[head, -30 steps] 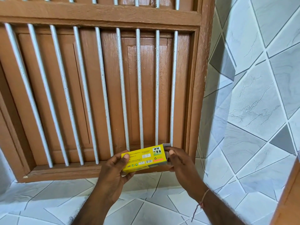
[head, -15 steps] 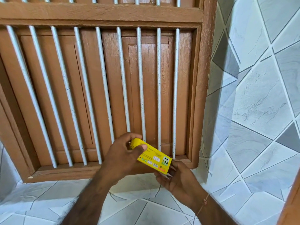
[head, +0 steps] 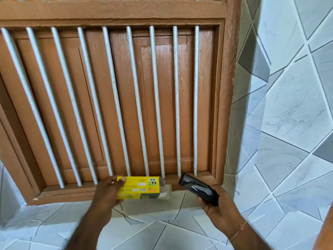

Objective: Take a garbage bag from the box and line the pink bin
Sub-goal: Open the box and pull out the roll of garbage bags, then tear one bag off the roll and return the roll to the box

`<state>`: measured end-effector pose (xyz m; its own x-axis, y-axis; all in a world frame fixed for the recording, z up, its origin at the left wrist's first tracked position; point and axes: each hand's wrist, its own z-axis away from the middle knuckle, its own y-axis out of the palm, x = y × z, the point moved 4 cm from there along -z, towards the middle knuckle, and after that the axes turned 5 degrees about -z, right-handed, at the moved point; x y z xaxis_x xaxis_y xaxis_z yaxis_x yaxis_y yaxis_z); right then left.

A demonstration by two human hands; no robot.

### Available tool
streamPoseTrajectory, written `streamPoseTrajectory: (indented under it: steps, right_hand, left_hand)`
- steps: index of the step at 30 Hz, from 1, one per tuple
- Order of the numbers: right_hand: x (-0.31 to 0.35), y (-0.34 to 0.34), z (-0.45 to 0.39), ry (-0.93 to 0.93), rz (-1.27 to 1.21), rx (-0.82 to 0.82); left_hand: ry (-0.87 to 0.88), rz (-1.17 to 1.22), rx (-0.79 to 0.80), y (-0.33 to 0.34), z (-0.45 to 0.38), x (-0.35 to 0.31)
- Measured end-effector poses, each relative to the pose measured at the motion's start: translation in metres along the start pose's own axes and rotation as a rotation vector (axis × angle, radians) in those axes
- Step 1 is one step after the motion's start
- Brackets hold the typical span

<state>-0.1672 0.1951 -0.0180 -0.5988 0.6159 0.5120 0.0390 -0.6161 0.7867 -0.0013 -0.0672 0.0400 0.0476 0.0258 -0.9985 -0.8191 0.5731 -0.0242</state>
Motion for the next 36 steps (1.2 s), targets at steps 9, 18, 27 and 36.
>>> streamPoseTrajectory:
  steps: [9,18,27,36]
  right_hand:
    - [-0.003,0.021,0.015,0.057,-0.018,0.1]
    - [-0.032,0.043,0.023,-0.057,0.152,0.151]
    - [-0.052,0.057,0.036,-0.092,0.427,0.259]
    - [-0.069,0.044,0.051,0.205,0.277,0.209]
  left_hand:
    - [0.203,-0.707,-0.094,0.009,-0.035,0.056]
    - [-0.008,-0.135,0.229,0.107,0.076,0.007]
    - [-0.12,0.041,0.208,0.092,0.069,0.004]
    - [-0.052,-0.132,0.176,0.068,0.063,-0.01]
